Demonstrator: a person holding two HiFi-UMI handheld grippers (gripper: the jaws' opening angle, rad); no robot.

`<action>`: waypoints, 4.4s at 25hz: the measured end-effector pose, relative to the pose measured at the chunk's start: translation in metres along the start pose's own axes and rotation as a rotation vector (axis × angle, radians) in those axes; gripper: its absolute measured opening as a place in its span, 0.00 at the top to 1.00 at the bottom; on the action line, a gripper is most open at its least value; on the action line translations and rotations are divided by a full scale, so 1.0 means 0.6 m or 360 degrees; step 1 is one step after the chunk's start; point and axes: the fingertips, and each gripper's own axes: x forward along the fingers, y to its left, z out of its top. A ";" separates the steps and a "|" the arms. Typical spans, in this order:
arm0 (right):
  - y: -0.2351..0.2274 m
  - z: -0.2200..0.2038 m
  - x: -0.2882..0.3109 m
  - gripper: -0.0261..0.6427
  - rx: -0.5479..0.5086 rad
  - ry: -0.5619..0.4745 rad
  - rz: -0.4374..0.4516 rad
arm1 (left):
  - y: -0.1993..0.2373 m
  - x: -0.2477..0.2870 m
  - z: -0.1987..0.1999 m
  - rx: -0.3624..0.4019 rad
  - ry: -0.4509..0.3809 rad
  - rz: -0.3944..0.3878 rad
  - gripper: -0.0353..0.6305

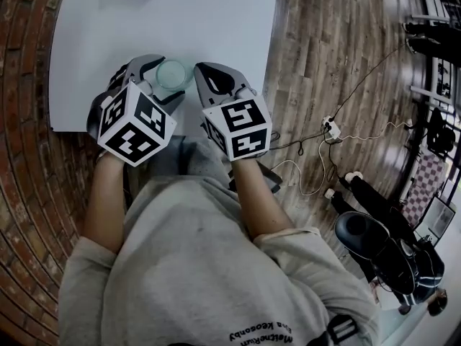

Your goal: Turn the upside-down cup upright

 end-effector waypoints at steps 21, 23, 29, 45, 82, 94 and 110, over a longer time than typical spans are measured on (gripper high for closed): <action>0.002 0.000 -0.062 0.95 -0.0023 -0.0062 -0.0068 | 0.011 0.028 -0.039 0.0033 0.0175 -0.0014 0.45; 0.000 -0.003 -0.083 0.95 -0.0026 -0.0071 -0.0093 | 0.008 0.034 -0.040 0.0056 0.0200 -0.0023 0.45; 0.003 0.003 -0.130 0.95 -0.0006 -0.0145 -0.0158 | 0.008 0.050 -0.037 0.0137 0.0256 -0.0029 0.45; 0.009 0.013 -0.158 0.95 0.0009 -0.0181 -0.0205 | -0.015 0.079 -0.038 0.0183 0.0316 -0.0075 0.45; 0.122 0.206 -0.259 0.95 -0.0269 -0.0544 -0.0173 | -0.033 -0.271 0.146 -0.0522 -0.0898 0.0539 0.85; 0.181 0.197 -0.319 0.95 -0.0278 -0.0760 -0.0206 | -0.100 -0.330 0.141 -0.0543 -0.1099 0.0786 0.93; 0.175 0.172 -0.303 0.95 -0.0262 -0.0718 -0.0218 | -0.094 -0.308 0.120 -0.0580 -0.1056 0.0785 0.93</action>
